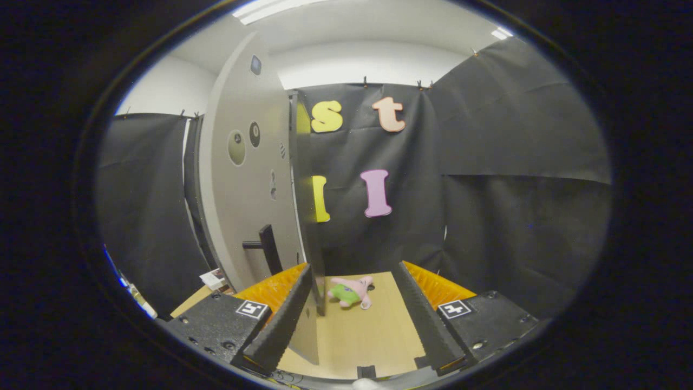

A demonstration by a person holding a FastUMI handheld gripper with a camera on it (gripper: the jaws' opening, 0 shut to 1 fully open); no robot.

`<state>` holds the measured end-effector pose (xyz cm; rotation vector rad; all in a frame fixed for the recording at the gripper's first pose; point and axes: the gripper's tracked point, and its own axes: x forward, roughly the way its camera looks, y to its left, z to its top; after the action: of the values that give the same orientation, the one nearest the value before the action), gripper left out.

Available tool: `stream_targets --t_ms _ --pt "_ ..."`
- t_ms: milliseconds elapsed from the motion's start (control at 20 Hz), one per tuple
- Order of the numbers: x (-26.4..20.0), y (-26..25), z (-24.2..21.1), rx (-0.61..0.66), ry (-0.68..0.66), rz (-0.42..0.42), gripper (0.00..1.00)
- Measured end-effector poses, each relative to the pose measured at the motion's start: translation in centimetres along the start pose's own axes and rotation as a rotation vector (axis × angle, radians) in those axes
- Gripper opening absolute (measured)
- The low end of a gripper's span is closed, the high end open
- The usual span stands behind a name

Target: Open the shoe cabinet door, grab the shoes and put them into the shoe cabinet, then close the shoe cabinet door.

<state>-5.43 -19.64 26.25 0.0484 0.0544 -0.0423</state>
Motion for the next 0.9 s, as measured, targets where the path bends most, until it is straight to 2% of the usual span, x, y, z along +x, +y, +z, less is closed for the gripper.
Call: stream_targets --t_ms 350,700,900 --pt "4.3 2.6 -1.6 -0.011 0.058 0.184 0.99" --pt "4.6 4.3 -1.4 -0.046 0.076 0.254 0.97" --pt "4.4 5.2 -1.4 -0.106 0.069 0.245 0.94"
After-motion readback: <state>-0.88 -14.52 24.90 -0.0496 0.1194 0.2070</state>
